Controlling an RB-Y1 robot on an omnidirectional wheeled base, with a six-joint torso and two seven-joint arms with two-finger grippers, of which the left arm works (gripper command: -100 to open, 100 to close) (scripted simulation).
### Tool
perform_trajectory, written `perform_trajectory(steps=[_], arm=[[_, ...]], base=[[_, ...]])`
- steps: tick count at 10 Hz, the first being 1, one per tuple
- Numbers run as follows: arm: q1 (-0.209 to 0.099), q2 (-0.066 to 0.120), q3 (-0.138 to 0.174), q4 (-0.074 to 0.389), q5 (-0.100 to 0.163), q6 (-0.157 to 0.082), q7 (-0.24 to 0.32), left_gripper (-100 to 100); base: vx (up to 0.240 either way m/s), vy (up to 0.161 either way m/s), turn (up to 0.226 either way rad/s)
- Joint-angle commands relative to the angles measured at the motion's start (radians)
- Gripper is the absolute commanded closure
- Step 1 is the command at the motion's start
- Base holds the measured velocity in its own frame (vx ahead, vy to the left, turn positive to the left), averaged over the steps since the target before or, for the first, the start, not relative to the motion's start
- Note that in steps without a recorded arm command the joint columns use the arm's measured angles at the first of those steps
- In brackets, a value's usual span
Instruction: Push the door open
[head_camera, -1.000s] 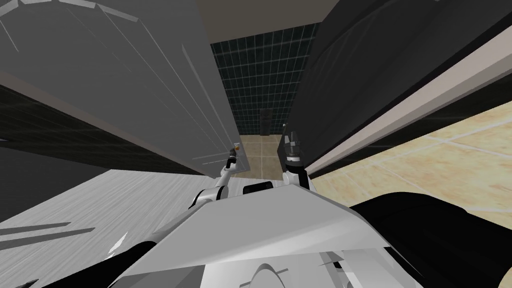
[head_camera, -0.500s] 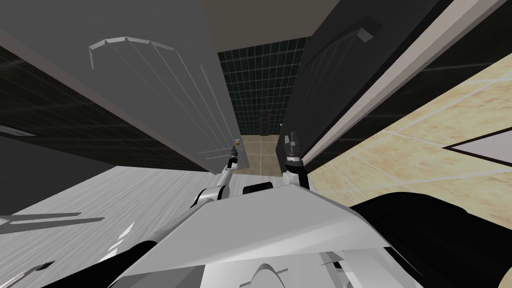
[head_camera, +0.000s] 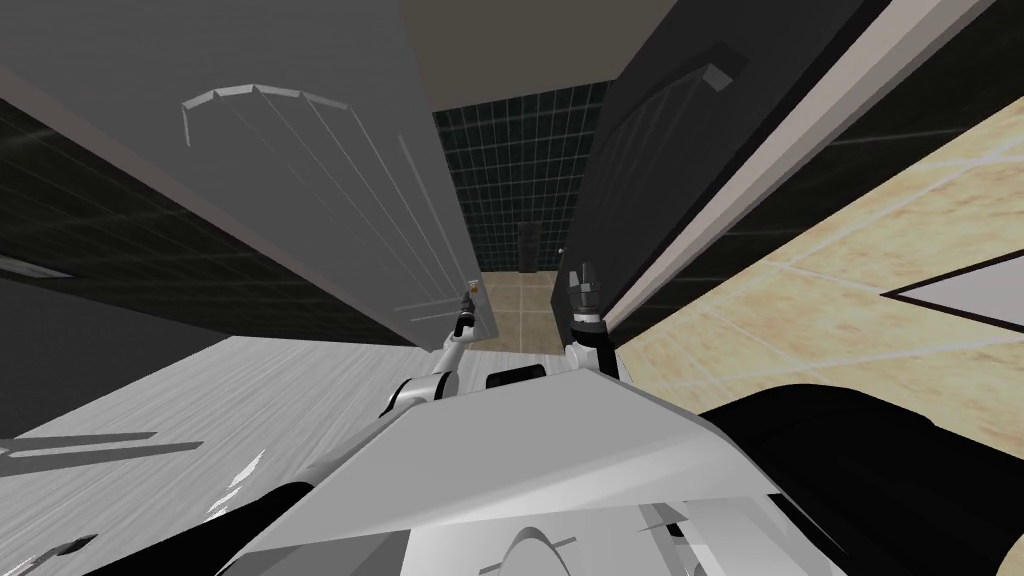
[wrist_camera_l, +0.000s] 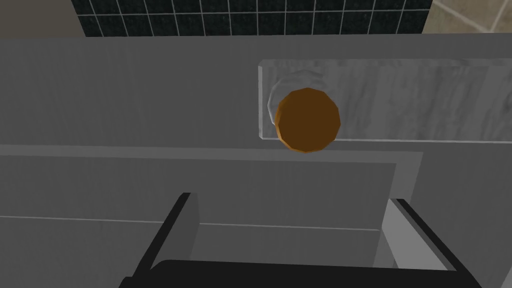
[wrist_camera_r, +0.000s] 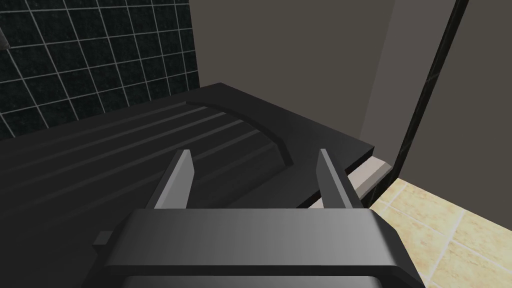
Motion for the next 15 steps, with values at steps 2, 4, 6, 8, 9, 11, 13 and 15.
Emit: perform_trajectory(steps=[2,4,6,8,9,11,13,15], arm=[[0.002,0.003,0.004,0.001,0.001,-0.005,-0.003,-100],[0.003,0.001,0.008,0.002,0.002,-0.010,-0.004,-100],[0.004,0.000,0.008,0.001,0.002,-0.010,-0.004,-100],[0.004,0.000,0.008,0.001,0.002,-0.010,-0.004,100],[0.004,0.000,0.008,0.001,0.002,-0.010,-0.004,100],[0.004,0.000,0.008,0.001,0.002,-0.010,-0.004,100],[0.007,0.007,0.019,0.003,0.005,-0.008,-0.008,100],[0.008,0.013,0.030,0.004,0.010,-0.008,-0.012,100]], base=[[0.201,0.002,-0.019],[0.216,0.006,-0.025],[0.125,0.000,-0.012],[-0.016,0.000,0.000],[-0.025,0.000,-0.001],[-0.013,0.000,0.002],[0.049,-0.014,0.008],[0.166,-0.052,0.040]])
